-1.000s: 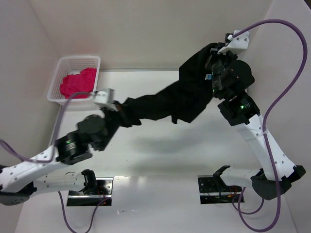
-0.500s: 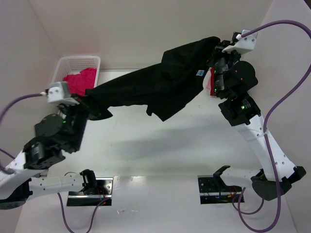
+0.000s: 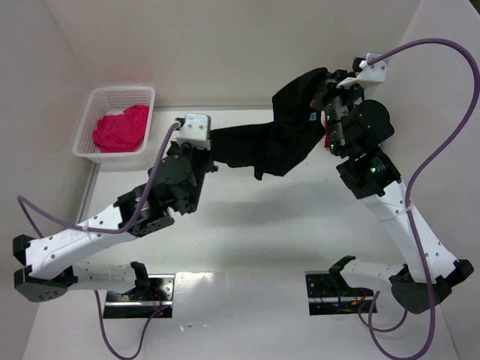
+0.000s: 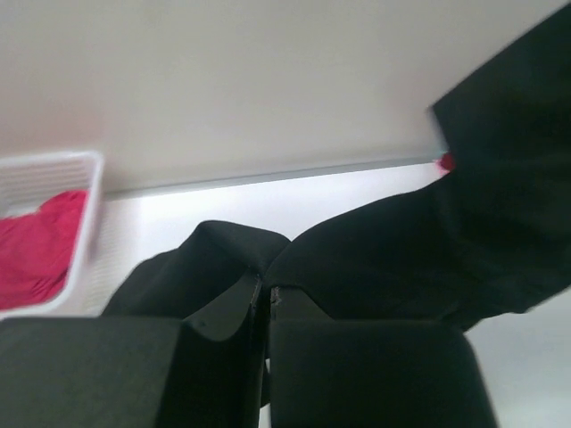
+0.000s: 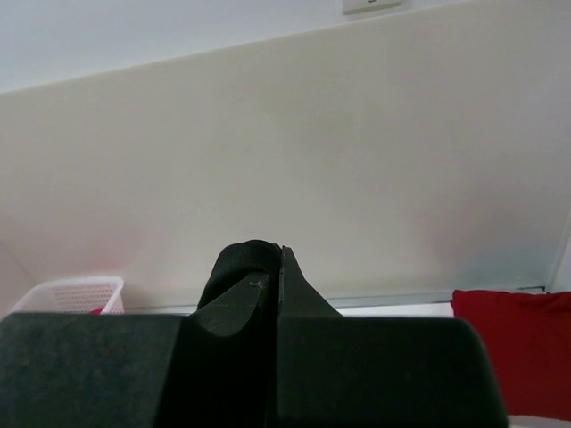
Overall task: Fold and stack the t-shirts
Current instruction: Flatten out the tshirt
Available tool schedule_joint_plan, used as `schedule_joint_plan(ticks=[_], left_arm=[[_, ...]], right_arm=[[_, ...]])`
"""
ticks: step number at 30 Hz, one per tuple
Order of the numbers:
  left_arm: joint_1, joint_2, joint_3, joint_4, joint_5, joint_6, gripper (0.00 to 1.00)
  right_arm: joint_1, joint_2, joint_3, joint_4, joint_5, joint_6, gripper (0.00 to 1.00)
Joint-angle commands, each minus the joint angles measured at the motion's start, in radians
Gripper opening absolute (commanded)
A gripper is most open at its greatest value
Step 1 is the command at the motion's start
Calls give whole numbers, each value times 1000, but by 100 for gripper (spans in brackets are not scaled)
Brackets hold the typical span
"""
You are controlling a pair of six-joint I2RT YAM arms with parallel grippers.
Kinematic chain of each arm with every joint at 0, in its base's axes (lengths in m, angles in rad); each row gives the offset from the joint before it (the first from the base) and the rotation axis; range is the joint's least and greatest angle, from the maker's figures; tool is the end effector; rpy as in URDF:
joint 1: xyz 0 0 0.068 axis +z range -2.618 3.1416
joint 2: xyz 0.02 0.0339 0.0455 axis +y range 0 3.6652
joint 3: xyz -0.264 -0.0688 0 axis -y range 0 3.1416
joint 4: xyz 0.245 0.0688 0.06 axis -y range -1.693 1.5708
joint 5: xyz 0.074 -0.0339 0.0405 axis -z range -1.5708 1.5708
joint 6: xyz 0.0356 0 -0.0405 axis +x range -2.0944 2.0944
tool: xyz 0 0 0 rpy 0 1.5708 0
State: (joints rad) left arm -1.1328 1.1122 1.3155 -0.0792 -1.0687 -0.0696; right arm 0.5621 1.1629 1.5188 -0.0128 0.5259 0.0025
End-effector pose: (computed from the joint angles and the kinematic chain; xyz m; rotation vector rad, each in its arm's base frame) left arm 0.1222 -0.1873 0.4697 -0.0890 1.5116 -0.1919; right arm 0.1980 0.1036 0.5327 0.1086 1.2727 0.1632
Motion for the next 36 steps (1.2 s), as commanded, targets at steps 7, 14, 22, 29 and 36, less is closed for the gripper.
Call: schedule_joint_plan(ticks=[7, 14, 22, 29, 36], left_arm=[[50, 219, 227, 131, 266, 87, 0], [286, 276, 280, 100, 436, -60, 0], [640, 222, 166, 105, 722, -97, 0], [898, 254, 156, 91, 831, -151, 0], [930, 284, 122, 44, 866, -174, 4]], right_arm=[[-7, -75, -89, 74, -61, 56, 0], [-7, -88, -114, 86, -92, 56, 0], [-7, 3, -57, 68, -64, 56, 0], [-7, 3, -57, 102, 71, 5, 0], [-71, -40, -75, 159, 129, -30, 0]])
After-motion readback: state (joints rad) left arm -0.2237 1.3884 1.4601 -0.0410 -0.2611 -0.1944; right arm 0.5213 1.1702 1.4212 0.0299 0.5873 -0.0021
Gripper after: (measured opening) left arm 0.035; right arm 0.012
